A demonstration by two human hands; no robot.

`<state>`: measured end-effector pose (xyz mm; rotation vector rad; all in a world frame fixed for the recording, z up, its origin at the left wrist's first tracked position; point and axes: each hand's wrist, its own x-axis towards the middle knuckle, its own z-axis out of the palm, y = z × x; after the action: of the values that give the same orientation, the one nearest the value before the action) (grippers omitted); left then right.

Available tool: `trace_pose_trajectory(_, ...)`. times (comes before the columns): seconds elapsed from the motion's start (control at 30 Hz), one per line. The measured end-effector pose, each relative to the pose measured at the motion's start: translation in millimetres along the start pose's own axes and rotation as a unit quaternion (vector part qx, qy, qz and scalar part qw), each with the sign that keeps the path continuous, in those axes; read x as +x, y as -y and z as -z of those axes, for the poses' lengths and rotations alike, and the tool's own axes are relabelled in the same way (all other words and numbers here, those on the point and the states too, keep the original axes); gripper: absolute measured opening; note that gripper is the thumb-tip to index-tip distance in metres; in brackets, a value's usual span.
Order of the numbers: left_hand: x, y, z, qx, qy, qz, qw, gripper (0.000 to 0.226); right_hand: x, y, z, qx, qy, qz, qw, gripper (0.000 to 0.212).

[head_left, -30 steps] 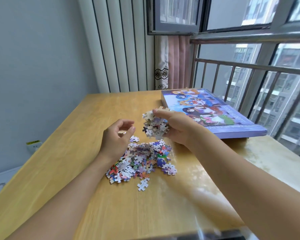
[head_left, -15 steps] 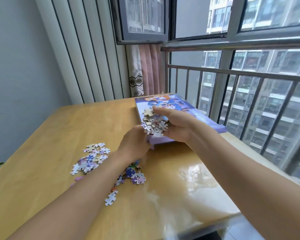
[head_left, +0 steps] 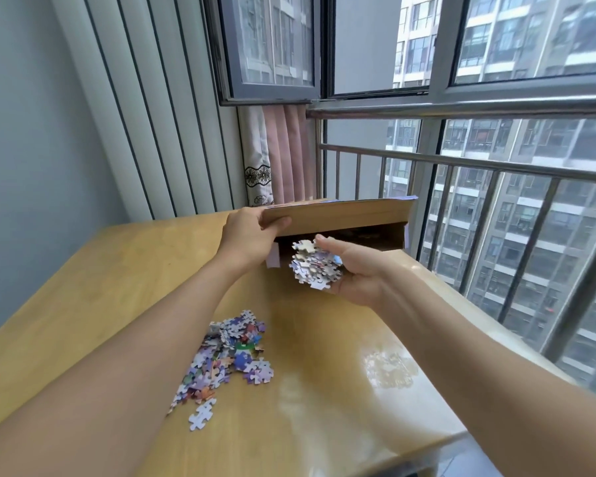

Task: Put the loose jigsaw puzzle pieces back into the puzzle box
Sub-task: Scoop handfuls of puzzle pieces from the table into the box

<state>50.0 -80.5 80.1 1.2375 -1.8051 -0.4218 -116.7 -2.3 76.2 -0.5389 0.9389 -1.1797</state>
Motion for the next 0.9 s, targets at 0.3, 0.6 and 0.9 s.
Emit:
trace_pose_trajectory(0.3, 0.5, 4.8, 3.6, -0.008, 0.002, 0.001, 1.0, 0.021, 23.2, 13.8, -2.7, 0.13, -0.119, 0.013, 0.984, 0.021)
trace_pose_trajectory(0.6, 7.0, -5.9, 3.6, -0.022, 0.011, -0.007, 1.0, 0.022, 41.6, 29.0, -26.6, 0.119, -0.205, 0.054, 0.97, 0.029)
trace_pose_trajectory(0.9, 10.9, -8.5, 4.0, -0.021, 0.021, -0.006, 1.0, 0.022, 50.0, 32.5, -31.9, 0.205, -0.236, 0.059, 0.948, 0.062)
